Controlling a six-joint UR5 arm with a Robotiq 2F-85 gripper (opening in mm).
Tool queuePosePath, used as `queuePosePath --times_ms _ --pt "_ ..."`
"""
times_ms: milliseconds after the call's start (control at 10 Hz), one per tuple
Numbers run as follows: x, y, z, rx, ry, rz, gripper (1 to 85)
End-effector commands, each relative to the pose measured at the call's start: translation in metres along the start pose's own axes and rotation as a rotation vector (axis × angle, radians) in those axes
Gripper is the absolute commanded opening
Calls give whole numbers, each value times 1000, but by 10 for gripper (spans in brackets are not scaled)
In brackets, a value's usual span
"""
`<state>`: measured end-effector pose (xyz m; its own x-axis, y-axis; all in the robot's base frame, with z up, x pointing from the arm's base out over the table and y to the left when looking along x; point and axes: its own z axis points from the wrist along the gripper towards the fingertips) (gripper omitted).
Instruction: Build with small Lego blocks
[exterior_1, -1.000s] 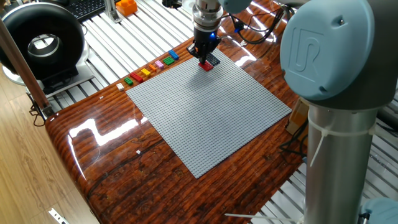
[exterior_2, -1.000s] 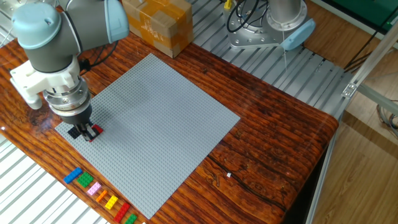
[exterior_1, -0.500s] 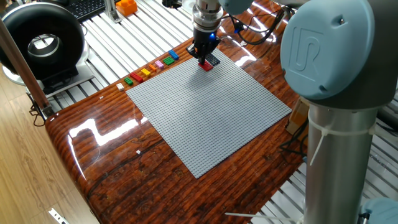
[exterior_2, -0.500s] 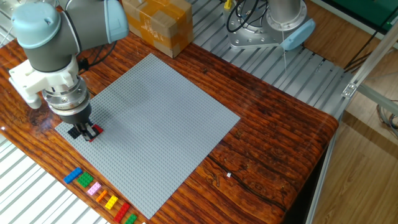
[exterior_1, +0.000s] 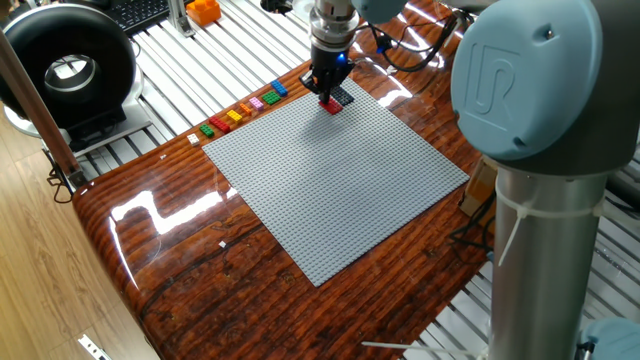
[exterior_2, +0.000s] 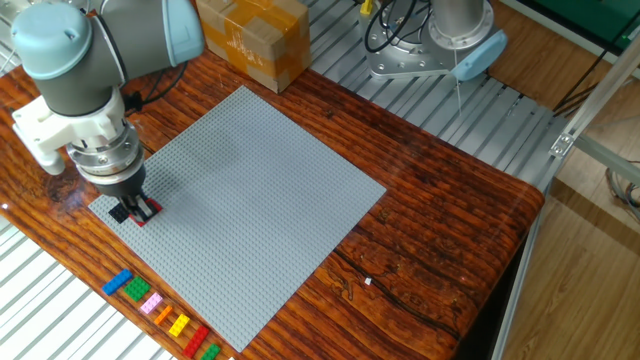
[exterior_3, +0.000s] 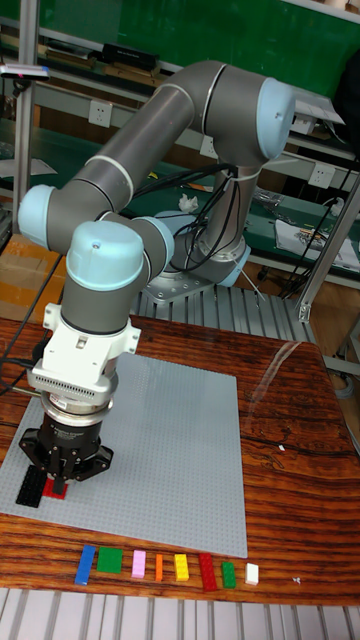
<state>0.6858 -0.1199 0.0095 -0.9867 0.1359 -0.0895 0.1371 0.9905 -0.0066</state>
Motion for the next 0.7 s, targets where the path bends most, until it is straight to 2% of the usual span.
queuePosePath --times_ms 0,400,600 --pt "5 0 -3 -5 19 16 10" --pt "12 -11 -5 34 41 12 10" --pt "12 -12 -5 39 40 11 10"
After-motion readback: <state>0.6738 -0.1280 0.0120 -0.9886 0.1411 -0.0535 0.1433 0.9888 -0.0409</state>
